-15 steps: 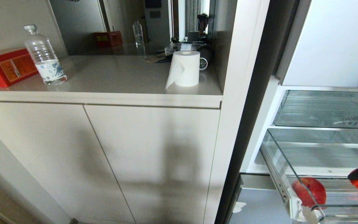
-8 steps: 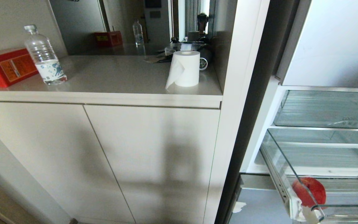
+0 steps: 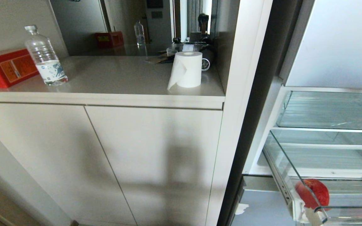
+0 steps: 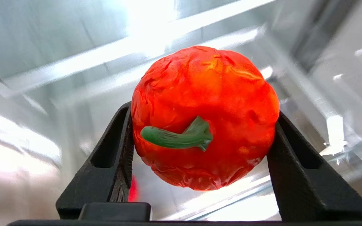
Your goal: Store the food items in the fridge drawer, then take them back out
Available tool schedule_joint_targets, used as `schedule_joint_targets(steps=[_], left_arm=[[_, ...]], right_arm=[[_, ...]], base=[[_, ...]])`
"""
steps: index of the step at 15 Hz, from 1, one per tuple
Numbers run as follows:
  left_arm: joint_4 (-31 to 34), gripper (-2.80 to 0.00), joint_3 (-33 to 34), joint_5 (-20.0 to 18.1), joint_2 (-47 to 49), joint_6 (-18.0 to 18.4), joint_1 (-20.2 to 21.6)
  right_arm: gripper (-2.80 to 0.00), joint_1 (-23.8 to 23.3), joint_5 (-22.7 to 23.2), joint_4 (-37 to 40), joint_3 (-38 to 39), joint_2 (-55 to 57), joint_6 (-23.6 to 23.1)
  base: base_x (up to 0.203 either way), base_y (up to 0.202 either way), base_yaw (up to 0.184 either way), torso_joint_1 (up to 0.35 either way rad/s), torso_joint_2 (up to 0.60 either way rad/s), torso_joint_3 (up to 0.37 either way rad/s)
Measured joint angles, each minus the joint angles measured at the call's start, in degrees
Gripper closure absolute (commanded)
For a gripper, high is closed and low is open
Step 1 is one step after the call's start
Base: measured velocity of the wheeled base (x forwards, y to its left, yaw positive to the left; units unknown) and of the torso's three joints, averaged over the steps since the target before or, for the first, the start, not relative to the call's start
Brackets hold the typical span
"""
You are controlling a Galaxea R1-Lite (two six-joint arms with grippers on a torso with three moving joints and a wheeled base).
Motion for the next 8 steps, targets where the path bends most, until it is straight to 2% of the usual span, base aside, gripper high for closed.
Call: schedule_joint_targets(steps=[2, 4, 6, 8], left_arm=[[0.0, 0.0, 0.0, 0.0, 0.0, 0.0, 0.0], [0.0, 0.0, 0.0, 0.0, 0.0, 0.0, 0.0], [0.0, 0.0, 0.0, 0.0, 0.0, 0.0, 0.0], [0.0, 0.0, 0.0, 0.0, 0.0, 0.0, 0.0]], right_arm=[[0.0, -0.1, -6.6, -0.2, 0.3, -5.2, 4.3], [0.0, -0.1, -13.6, -0.5, 0.6, -8.7, 4.8], [0.0, -1.6, -16.1, -1.3, 0.7, -10.4, 4.6], [0.0, -4.1, -17.1, -3.4, 0.8, -11.8, 2.1]], base=[[0.0, 0.0, 0.0, 0.0, 0.0, 0.0], [0.0, 0.0, 0.0, 0.0, 0.0, 0.0], [0.0, 0.0, 0.0, 0.0, 0.0, 0.0], [0.0, 0.0, 0.0, 0.0, 0.0, 0.0]])
